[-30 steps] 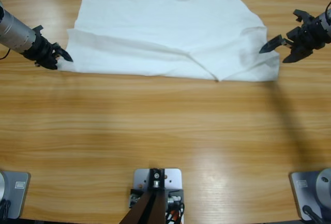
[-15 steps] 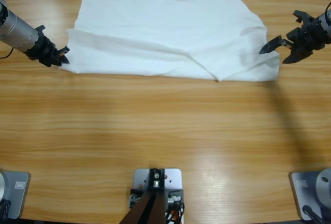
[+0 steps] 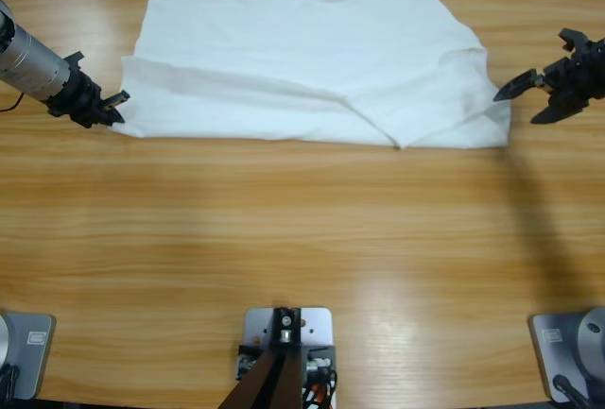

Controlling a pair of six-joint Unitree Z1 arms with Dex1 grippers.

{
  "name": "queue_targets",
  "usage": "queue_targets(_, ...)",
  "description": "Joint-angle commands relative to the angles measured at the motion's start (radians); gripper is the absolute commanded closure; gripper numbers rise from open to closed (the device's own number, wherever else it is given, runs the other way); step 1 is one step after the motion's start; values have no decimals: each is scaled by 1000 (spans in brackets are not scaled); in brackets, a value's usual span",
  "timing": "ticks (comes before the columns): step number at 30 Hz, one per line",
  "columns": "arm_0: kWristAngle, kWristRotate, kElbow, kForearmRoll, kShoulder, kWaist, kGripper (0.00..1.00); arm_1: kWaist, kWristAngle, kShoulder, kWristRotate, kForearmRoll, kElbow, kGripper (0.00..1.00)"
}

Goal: Fold clothes

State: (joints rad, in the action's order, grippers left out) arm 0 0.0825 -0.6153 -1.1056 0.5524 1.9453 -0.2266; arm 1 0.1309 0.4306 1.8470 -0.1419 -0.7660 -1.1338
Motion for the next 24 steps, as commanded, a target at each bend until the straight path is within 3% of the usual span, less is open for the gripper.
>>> queue_targets(1, 10, 7, 37, -7, -5, 7, 1000, 14, 33, 18, -46, 6, 49, 96)
queue_targets(24, 8, 13, 36, -5, -6, 26, 1000, 13, 78, 195, -11, 131, 53, 105)
